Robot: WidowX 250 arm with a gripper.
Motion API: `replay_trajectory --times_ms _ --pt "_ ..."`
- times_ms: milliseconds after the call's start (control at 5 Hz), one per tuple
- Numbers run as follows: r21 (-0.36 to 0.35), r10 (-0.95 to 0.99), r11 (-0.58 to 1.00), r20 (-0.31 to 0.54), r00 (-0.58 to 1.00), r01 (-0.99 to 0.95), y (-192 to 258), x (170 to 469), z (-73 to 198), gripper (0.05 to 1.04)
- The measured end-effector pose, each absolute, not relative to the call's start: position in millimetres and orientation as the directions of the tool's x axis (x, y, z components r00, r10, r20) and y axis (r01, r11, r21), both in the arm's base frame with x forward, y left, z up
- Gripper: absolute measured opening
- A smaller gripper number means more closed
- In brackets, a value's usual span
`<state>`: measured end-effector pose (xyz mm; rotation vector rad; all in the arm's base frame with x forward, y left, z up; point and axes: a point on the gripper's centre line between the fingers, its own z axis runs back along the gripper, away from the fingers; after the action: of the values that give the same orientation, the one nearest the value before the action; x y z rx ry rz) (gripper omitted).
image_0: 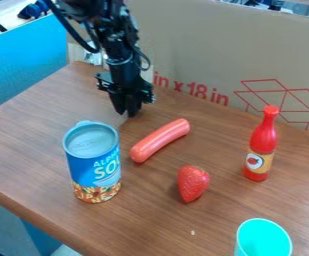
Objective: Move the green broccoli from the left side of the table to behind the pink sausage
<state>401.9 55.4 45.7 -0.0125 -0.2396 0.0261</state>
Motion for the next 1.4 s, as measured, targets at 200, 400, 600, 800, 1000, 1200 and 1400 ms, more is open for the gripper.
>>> replay_trajectory --times_ms 200,400,600,800,1000,1200,1400 --pt "-0.008 0.050 0.999 0.215 0.975 -0.050 57.2 416.7 40.5 0.329" --pt "-0.006 0.070 0.998 0.186 0.980 -0.070 65.2 423.6 35.9 0.328" --pt "-0.025 0.094 0.996 0.173 0.980 -0.091 74.2 420.0 35.3 0.367" --pt "-0.047 0.121 0.992 0.164 0.979 -0.114 80.0 413.5 34.5 0.648" --pt "-0.050 0.141 0.990 0.157 0.977 -0.135 81.6 403.3 34.7 0.869" --pt "-0.042 0.164 0.986 0.143 0.976 -0.160 85.4 392.6 33.7 0.915" --pt "-0.035 0.166 0.986 0.129 0.978 -0.163 88.3 381.7 37.5 1.006"
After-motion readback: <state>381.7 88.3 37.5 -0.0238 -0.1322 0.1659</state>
